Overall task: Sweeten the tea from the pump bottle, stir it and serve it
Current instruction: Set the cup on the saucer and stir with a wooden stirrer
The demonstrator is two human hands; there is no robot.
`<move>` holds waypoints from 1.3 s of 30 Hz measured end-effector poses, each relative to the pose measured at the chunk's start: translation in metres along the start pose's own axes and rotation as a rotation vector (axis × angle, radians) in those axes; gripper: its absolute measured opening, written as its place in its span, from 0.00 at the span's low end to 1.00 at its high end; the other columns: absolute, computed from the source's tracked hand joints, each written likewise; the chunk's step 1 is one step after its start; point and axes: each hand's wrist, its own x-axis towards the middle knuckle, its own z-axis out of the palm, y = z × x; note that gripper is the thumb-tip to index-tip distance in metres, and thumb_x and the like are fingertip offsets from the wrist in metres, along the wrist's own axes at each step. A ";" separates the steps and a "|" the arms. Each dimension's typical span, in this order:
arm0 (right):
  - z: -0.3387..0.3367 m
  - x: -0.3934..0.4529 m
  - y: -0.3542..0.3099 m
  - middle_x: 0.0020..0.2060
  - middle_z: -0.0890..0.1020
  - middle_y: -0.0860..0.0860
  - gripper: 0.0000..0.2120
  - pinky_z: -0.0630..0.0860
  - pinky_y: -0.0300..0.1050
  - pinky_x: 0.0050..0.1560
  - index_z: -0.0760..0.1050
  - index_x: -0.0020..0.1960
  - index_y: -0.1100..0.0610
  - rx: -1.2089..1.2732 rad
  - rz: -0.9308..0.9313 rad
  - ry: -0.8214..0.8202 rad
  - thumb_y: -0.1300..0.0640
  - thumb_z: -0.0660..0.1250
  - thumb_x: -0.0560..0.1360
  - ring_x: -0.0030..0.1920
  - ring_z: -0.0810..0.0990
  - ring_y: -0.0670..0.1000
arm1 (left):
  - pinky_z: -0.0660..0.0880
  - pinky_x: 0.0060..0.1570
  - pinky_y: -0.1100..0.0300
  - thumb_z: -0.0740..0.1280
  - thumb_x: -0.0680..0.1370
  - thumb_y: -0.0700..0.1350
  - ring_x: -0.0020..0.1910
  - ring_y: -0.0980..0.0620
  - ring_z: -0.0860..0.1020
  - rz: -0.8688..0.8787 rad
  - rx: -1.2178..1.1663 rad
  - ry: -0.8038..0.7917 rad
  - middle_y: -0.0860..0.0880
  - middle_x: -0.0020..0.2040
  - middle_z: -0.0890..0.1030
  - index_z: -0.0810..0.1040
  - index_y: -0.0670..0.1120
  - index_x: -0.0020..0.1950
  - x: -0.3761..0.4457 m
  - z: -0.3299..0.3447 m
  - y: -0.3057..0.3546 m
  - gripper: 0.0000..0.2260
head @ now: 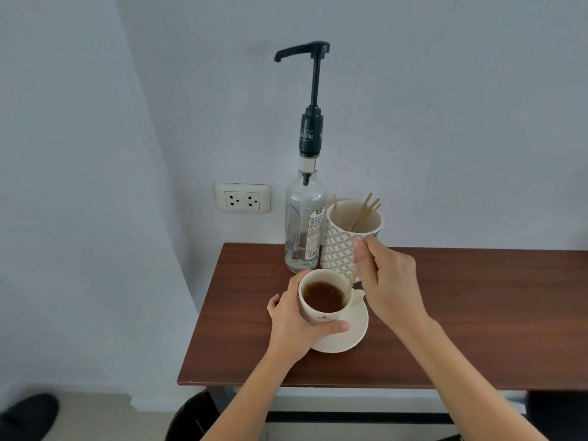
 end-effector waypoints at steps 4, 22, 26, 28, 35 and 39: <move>0.007 -0.009 -0.011 0.26 0.80 0.50 0.16 0.75 0.36 0.33 0.76 0.40 0.58 0.203 0.079 -0.069 0.53 0.59 0.83 0.29 0.79 0.49 | 0.54 0.74 0.40 0.79 0.55 0.67 0.67 0.69 0.70 0.002 0.001 -0.010 0.69 0.64 0.74 0.65 0.67 0.67 0.001 0.000 -0.001 0.43; 0.002 -0.006 -0.012 0.25 0.80 0.51 0.16 0.77 0.41 0.34 0.74 0.39 0.56 0.123 0.097 -0.083 0.54 0.58 0.83 0.28 0.79 0.50 | 0.53 0.75 0.40 0.79 0.55 0.68 0.66 0.71 0.69 -0.010 0.014 -0.012 0.71 0.63 0.74 0.64 0.68 0.66 0.001 0.001 -0.002 0.43; 0.000 0.001 -0.008 0.26 0.81 0.53 0.20 0.78 0.54 0.34 0.76 0.41 0.61 0.015 0.096 -0.020 0.49 0.55 0.82 0.28 0.80 0.54 | 0.52 0.75 0.41 0.78 0.55 0.68 0.66 0.73 0.68 0.000 0.020 -0.007 0.72 0.64 0.73 0.63 0.71 0.64 0.001 0.002 -0.002 0.42; -0.002 0.001 -0.005 0.25 0.79 0.53 0.20 0.77 0.56 0.32 0.74 0.40 0.60 -0.026 0.103 -0.026 0.48 0.54 0.82 0.27 0.79 0.56 | 0.52 0.75 0.40 0.78 0.55 0.68 0.66 0.73 0.68 0.003 0.015 0.000 0.72 0.64 0.72 0.64 0.70 0.65 0.001 0.002 -0.003 0.42; -0.001 0.000 -0.007 0.26 0.81 0.52 0.22 0.78 0.56 0.33 0.75 0.40 0.60 -0.015 0.115 -0.021 0.47 0.53 0.82 0.27 0.81 0.55 | 0.52 0.75 0.41 0.79 0.55 0.68 0.66 0.73 0.68 0.011 0.024 -0.003 0.72 0.64 0.72 0.63 0.73 0.64 0.002 0.002 -0.006 0.42; 0.001 -0.001 -0.013 0.28 0.83 0.49 0.23 0.79 0.54 0.34 0.76 0.41 0.58 0.014 0.131 -0.052 0.44 0.52 0.81 0.28 0.81 0.52 | 0.52 0.75 0.40 0.79 0.55 0.68 0.66 0.72 0.68 0.011 0.023 -0.005 0.71 0.64 0.73 0.64 0.70 0.65 0.002 0.002 -0.006 0.42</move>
